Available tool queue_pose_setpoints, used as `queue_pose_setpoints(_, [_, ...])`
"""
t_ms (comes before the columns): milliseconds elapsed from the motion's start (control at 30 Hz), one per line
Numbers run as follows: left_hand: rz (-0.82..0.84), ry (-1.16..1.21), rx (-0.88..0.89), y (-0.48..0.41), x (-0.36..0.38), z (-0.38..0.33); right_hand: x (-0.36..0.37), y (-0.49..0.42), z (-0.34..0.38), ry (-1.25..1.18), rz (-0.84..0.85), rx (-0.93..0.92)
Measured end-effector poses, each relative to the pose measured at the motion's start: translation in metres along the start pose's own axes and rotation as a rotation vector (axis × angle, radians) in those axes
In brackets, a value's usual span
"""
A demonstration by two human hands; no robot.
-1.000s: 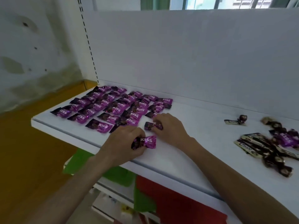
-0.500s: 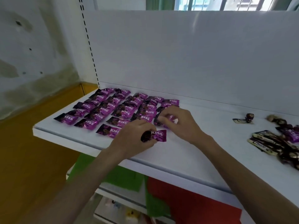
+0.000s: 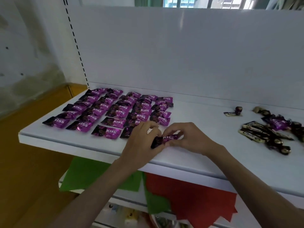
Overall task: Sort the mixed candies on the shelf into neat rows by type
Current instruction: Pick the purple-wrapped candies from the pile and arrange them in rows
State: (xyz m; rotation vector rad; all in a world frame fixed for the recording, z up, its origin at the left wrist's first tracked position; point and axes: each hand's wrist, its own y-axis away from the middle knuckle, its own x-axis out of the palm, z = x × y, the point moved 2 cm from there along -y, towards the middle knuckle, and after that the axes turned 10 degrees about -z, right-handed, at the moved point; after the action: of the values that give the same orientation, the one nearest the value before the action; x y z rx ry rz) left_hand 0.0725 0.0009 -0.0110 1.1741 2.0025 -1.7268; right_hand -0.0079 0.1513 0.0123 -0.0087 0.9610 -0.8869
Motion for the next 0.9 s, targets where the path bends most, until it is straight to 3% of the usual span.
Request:
queue_pose_setpoints(167, [0.071, -0.002, 0.04, 0.021, -0.001, -0.004, 0.007, -0.012, -0.011, 0.153, -0.171, 0.064])
queue_pose_setpoints(300, [0.112, -0.017, 0.037, 0.027, 0.002, -0.007, 0.027, -0.025, -0.008, 0.331, -0.198, 0.019])
queue_pose_setpoints(567, [0.14, -0.053, 0.045, 0.023, 0.004, -0.015, 0.024, -0.029, -0.013, 0.321, -0.279, -0.012])
queue_pose_setpoints(900, [0.192, 0.091, 0.108, -0.05, 0.079, -0.103, -0.119, 0.033, -0.085, 0.33, -0.426, 0.232])
